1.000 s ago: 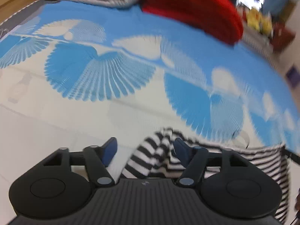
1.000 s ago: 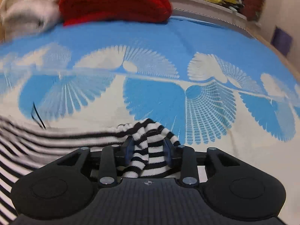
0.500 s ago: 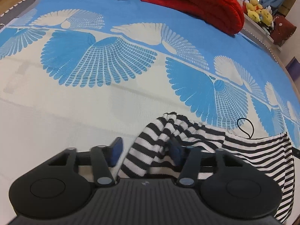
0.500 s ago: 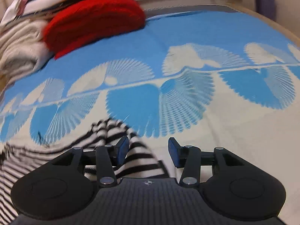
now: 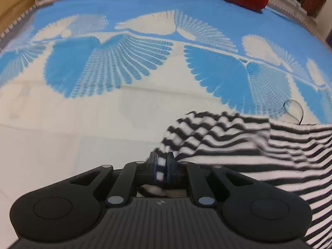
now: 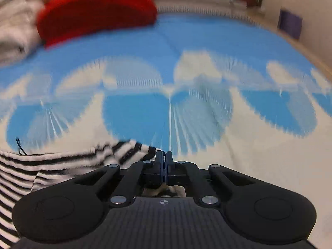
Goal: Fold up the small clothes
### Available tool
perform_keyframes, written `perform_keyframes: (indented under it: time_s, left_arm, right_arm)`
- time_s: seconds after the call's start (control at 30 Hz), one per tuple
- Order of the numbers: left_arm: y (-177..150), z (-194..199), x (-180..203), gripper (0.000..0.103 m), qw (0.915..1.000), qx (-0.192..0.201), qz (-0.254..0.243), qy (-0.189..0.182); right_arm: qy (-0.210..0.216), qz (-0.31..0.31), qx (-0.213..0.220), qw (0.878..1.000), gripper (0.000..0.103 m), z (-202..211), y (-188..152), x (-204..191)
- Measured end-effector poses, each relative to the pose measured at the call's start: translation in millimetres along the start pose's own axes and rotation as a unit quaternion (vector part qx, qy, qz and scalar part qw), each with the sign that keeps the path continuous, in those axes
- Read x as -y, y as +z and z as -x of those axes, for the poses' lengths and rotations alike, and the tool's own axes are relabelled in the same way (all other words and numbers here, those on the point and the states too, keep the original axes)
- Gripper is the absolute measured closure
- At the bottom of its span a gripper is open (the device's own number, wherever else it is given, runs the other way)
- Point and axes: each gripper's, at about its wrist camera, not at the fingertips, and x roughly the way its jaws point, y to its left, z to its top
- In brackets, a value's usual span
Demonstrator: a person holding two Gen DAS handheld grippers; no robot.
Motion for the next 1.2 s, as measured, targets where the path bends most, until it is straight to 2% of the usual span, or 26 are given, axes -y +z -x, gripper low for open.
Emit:
perform_keyframes:
  time_s: [0.07, 0.13, 0.17, 0.23, 0.3, 0.37, 0.47, 0.57, 0.6, 0.63, 0.7, 0.77, 0.87, 0.93, 1.03, 1.1, 1.2]
  left_arm:
    - [-0.2, 19.4, -6.8, 0.079, 0.9996, 0.024, 0.014, 0.0]
    - [-6.1, 47.2, -19.3, 0.079, 0.9977, 0.047, 0.043, -0.025]
    - [-9.2, 59.4, -25.1, 0.079, 0.9963, 0.051, 0.057, -0.039]
    - [-13.2, 81.5, -38.9, 0.079, 0.9927, 0.043, 0.091, -0.066]
    - [-19.4, 104.7, -51.3, 0.079, 0.9889, 0.04, 0.119, -0.08]
    - [-33.3, 128.5, -57.4, 0.079, 0.9881, 0.044, 0.112, -0.095]
    - [-69.1, 149.6, -60.6, 0.066, 0.9895, 0.039, 0.087, -0.108]
    - [-105.7, 133.2, -69.2, 0.066, 0.991, 0.01, 0.089, -0.099]
    - [-115.6, 121.6, -74.6, 0.066, 0.9896, -0.018, 0.101, -0.101]
    - [-121.2, 107.8, -82.1, 0.067, 0.9844, -0.063, 0.129, -0.101]
    - [-121.3, 100.0, -93.2, 0.067, 0.98, -0.063, 0.159, -0.102]
    - [-120.1, 93.7, -95.8, 0.067, 0.9803, -0.068, 0.157, -0.098]
    - [-125.5, 81.7, -98.0, 0.067, 0.9726, -0.097, 0.176, -0.118]
    - [-126.1, 78.6, -96.0, 0.065, 0.9705, -0.1, 0.178, -0.129]
    - [-127.0, 77.6, -90.5, 0.065, 0.9721, -0.1, 0.173, -0.123]
    - [-127.5, 73.4, -87.2, 0.065, 0.9741, -0.105, 0.162, -0.118]
    - [-127.5, 69.1, -79.0, 0.066, 0.9791, -0.111, 0.135, -0.104]
  right_arm:
    - [-0.008, 0.002, 0.006, 1.0, 0.098, 7.5, 1.0, -1.6]
    - [0.004, -0.019, 0.025, 1.0, 0.081, 28.0, 4.4, 4.2]
    - [0.018, -0.038, 0.03, 0.999, 0.077, 38.8, 5.6, 11.4]
    - [0.048, -0.073, 0.032, 0.996, 0.074, 64.6, 2.9, 27.3]
    - [0.059, -0.088, 0.032, 0.994, 0.074, 87.7, 0.1, 41.0]
    - [0.074, -0.108, 0.03, 0.991, 0.069, 112.3, -10.2, 56.2]
    - [0.098, -0.113, 0.009, 0.989, 0.061, 140.6, -37.8, 70.0]
    - [0.103, -0.111, -0.022, 0.988, 0.061, 146.7, -71.9, 76.6]
    - [0.1, -0.121, -0.033, 0.987, 0.061, 144.5, -84.6, 80.3]
    - [0.101, -0.133, -0.044, 0.985, 0.061, 139.7, -95.0, 82.8]
    - [0.088, -0.135, -0.094, 0.982, 0.061, 126.6, -108.0, 81.5]
    - [0.079, -0.13, -0.088, 0.984, 0.061, 125.9, -112.8, 78.1]
    - [0.077, -0.125, -0.101, 0.984, 0.061, 121.1, -117.7, 73.8]
    - [0.079, -0.127, -0.104, 0.983, 0.061, 121.0, -118.2, 71.2]
    - [0.088, -0.126, -0.099, 0.983, 0.061, 122.3, -117.7, 68.2]
    - [0.081, -0.109, -0.109, 0.985, 0.062, 115.0, -117.7, 64.8]
    - [0.073, -0.09, -0.123, 0.986, 0.078, 111.2, -123.0, 61.1]
